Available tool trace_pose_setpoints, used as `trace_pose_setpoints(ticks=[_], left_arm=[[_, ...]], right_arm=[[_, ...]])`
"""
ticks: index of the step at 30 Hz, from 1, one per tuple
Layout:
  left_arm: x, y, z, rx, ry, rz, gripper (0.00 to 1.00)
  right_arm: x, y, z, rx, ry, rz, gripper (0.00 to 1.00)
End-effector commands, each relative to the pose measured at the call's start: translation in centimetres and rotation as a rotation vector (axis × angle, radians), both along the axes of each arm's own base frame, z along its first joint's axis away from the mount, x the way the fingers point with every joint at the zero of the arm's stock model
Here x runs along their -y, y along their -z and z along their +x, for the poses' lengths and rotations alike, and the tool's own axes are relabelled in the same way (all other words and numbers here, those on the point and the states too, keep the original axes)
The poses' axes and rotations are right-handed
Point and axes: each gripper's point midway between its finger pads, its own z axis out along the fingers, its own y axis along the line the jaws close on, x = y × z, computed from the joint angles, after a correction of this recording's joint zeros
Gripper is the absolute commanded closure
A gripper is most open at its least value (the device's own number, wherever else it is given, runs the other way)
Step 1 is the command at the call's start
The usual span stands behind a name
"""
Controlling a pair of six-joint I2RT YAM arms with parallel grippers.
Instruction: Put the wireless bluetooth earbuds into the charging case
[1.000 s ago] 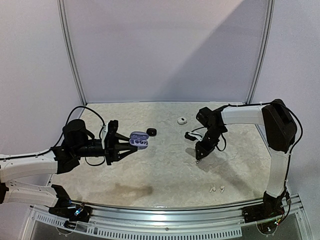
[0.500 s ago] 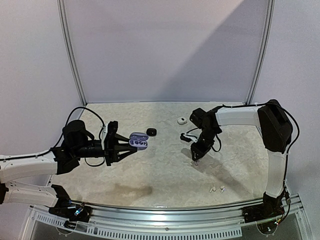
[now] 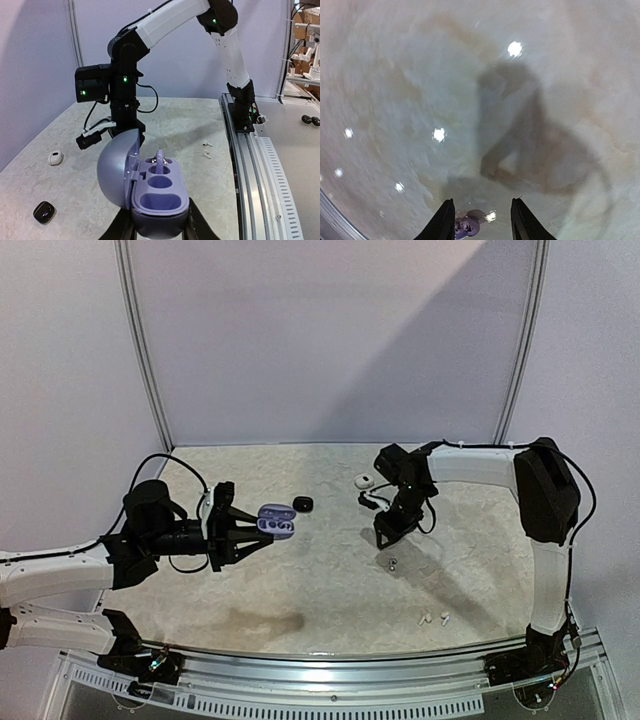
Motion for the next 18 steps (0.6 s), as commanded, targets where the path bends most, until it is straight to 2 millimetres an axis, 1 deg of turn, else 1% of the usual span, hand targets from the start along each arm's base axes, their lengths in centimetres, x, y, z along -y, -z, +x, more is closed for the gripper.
trace_pose_setpoints(ticks=[1, 2, 3, 4, 7, 9, 11, 12, 15, 18], left_arm=[[-0.2, 0.4, -0.1, 0.006, -0.011, 0.005, 1.0], [-0.3, 0.4, -0.1, 0.007, -0.013, 0.004, 1.0], [-0.3, 0.4, -0.1, 0.01, -0.015, 0.003, 1.0], [-0.3, 0.4, -0.1, 0.009, -0.016, 0.003, 1.0], [-0.3, 0.5, -0.1, 0.008, -0.017, 0.004, 1.0], [-0.3, 0.5, -0.1, 0.009, -0.017, 0.003, 1.0], [-0.4, 0.6, -0.2, 0.008, -0.017, 0.001, 1.0], [-0.4, 0.5, -0.2, 0.008, -0.016, -0.001, 1.0], [-0.4, 0.5, -0.3, 0.008, -0.016, -0.005, 1.0], [-0.4, 0.5, -0.4, 0.007, -0.014, -0.005, 1.0]], right_arm=[[-0.1, -4.3, 2.3, 0.099, 0.259, -0.006, 0.58], [0.4, -5.0, 2.4, 0.118, 0.35, -0.013, 0.56], [0.5, -5.4, 2.0, 0.145, 0.39, -0.035, 0.55], [0.5, -6.2, 1.5, 0.177, 0.429, -0.046, 0.55], [0.6, -6.8, -0.6, 0.225, 0.47, -0.131, 0.54], [1.4, -6.2, -2.0, 0.2, 0.524, -0.204, 0.54], [2.1, -4.9, -3.5, 0.155, 0.568, -0.276, 0.55], [2.1, -4.4, -4.1, 0.14, 0.58, -0.292, 0.55], [1.9, -3.5, -4.7, 0.121, 0.651, -0.268, 0.55], [1.5, -4.2, -4.4, 0.133, 0.712, -0.198, 0.54]])
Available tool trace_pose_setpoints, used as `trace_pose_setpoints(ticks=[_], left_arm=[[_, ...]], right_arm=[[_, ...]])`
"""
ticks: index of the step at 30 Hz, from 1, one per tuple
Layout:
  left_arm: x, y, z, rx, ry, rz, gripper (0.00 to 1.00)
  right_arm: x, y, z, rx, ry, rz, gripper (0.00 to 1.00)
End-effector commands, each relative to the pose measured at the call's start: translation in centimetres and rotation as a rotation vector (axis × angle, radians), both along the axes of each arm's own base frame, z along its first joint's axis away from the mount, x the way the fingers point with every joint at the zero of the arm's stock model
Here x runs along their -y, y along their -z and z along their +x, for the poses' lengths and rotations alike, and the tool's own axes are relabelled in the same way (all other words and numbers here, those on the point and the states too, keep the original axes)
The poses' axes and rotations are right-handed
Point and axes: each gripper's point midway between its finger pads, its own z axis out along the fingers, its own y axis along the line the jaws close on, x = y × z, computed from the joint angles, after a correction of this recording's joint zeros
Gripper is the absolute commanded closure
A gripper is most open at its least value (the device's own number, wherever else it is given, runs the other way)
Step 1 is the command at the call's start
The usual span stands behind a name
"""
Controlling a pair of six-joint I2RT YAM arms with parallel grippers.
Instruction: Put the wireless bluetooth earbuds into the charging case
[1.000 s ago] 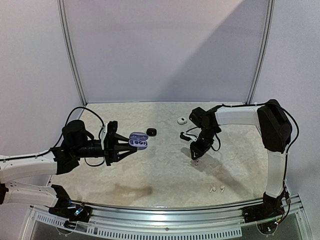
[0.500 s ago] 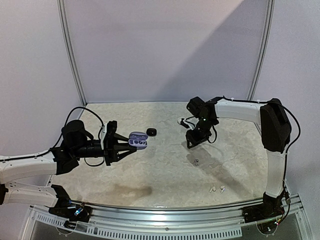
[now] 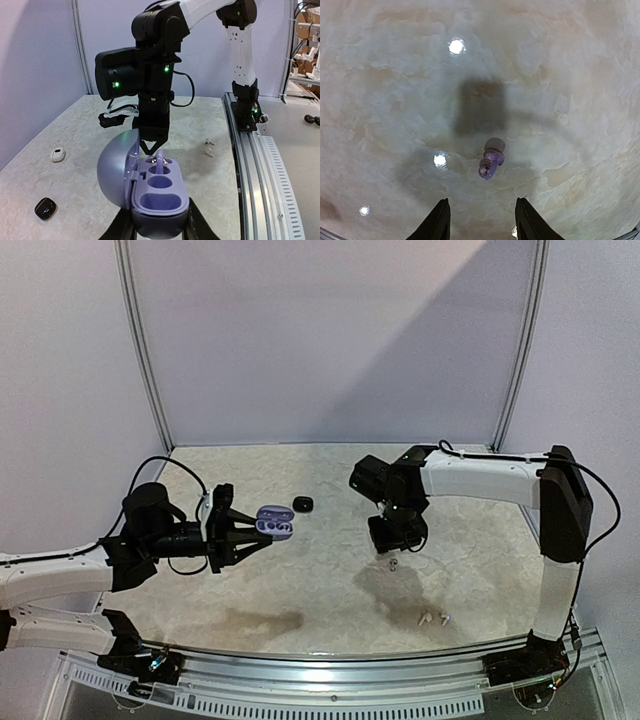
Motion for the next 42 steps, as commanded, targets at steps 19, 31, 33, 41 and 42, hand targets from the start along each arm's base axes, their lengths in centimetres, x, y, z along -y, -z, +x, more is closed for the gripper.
trace_pose_setpoints(ticks=[19, 31, 33, 41, 42], left_arm=[[-0.3, 0.0, -0.6, 0.018, 0.001, -0.01, 1.0], [-0.2, 0.0, -0.6, 0.018, 0.0, -0.01, 1.0], [-0.2, 0.0, -0.6, 0.019, 0.001, -0.01, 1.0], [-0.3, 0.1, -0.6, 0.018, 0.0, -0.008, 1.0], [-0.3, 0.1, -0.6, 0.018, 0.0, -0.008, 1.0]], right_arm=[[0.6, 3.8, -0.6, -0.033, 0.189, 0.025, 0.75], [1.5, 5.3, -0.4, -0.047, 0.175, -0.043, 0.86], [1.8, 5.4, -0.3, -0.044, 0.177, -0.053, 0.89], [2.3, 5.3, 0.0, -0.04, 0.176, -0.065, 0.91], [2.2, 5.1, 0.0, -0.036, 0.175, -0.06, 0.9]])
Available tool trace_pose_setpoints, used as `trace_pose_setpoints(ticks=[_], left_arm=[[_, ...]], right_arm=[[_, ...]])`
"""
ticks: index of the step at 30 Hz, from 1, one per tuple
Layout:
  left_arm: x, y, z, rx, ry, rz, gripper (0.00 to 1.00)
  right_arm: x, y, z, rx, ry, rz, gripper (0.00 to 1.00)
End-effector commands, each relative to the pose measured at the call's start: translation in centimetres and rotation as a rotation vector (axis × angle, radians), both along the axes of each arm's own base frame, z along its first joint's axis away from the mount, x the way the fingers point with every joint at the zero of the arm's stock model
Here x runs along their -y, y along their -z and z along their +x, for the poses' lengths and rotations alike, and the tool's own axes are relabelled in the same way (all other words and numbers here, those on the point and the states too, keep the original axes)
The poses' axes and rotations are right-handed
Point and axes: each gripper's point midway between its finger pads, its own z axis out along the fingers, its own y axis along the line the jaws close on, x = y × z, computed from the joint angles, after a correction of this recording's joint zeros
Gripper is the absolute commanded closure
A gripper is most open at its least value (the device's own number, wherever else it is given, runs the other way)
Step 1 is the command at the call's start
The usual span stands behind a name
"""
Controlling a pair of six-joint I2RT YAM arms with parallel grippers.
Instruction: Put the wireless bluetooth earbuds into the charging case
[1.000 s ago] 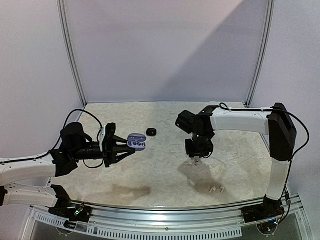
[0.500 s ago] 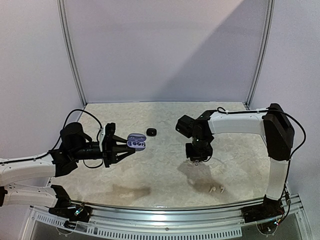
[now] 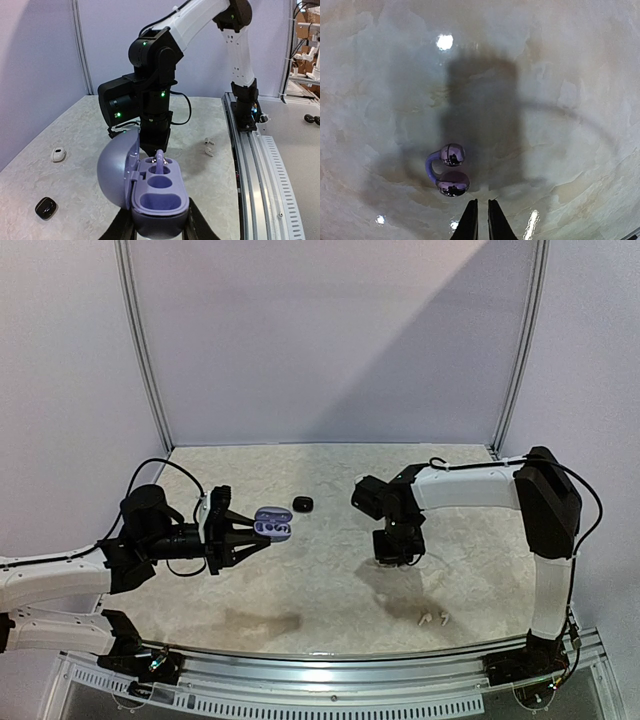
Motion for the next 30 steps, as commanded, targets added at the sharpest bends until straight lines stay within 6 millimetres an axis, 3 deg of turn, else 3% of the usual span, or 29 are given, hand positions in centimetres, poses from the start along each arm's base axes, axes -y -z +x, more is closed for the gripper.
trace_pose_setpoints(ticks=[1, 9, 13, 20, 24, 30], left_arm=[[-0.1, 0.1, -0.2, 0.012, -0.001, -0.003, 1.0], [-0.1, 0.2, -0.2, 0.012, -0.004, 0.0, 1.0], [-0.1, 0.4, -0.3, 0.009, -0.001, 0.003, 1.0], [-0.2, 0.4, -0.3, 0.015, -0.004, 0.005, 1.0], [-0.2, 0.4, -0.2, 0.016, -0.006, 0.006, 1.0], [-0.2, 0.4, -0.3, 0.018, -0.004, 0.009, 1.0]], right_arm=[[0.5, -0.1, 0.5, 0.012, 0.001, -0.016, 0.9], [-1.8, -1.1, -0.1, 0.022, 0.056, 0.155, 0.86], [-2.5, -2.6, 0.9, 0.076, 0.091, 0.202, 0.85], [-3.3, -4.4, 2.9, 0.105, -0.093, 0.133, 0.74], [-3.7, -3.7, 3.0, 0.059, -0.203, 0.108, 0.73], [-3.7, -1.6, 2.3, -0.032, -0.231, 0.088, 0.76]])
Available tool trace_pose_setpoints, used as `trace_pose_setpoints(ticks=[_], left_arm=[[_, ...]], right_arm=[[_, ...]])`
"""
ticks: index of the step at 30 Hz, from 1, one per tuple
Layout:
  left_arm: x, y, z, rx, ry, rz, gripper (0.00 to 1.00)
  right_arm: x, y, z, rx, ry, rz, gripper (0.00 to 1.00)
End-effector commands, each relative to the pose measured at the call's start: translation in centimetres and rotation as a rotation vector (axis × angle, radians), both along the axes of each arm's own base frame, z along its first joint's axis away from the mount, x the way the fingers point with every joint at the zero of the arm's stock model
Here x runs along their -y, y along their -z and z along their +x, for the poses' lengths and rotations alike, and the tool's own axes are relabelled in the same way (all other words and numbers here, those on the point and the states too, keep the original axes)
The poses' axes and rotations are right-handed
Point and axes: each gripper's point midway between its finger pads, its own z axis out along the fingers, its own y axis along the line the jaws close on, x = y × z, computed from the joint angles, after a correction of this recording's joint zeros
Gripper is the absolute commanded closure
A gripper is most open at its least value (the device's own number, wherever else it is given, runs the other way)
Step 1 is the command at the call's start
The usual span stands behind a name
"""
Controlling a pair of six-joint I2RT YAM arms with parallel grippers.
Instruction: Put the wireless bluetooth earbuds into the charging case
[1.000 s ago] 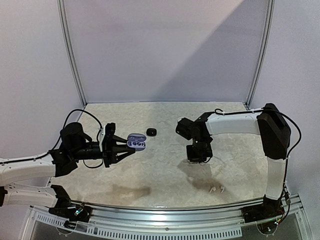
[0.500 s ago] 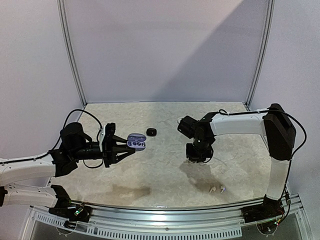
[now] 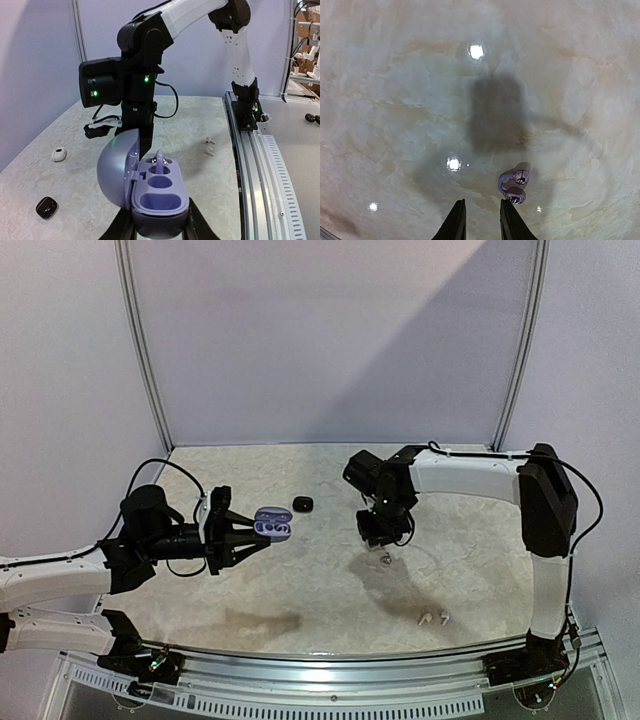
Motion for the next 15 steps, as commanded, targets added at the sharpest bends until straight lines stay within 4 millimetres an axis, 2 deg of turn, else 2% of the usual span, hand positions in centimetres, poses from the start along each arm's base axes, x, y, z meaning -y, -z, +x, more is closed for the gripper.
trace_pose_setpoints(ticks=[1, 4, 15], left_arm=[[-0.1, 0.3, -0.3, 0.013, -0.001, 0.006, 1.0], [-0.1, 0.4, -0.3, 0.013, 0.0, 0.006, 1.0], [-0.1, 0.4, -0.5, 0.025, 0.011, 0.008, 1.0]], right_arm=[[0.9, 2.4, -1.0, -0.096, -0.052, -0.066, 0.76], [1.4, 3.1, -0.9, -0.1, -0.05, -0.095, 0.75], [2.5, 3.4, -0.5, -0.107, -0.054, -0.143, 0.76]])
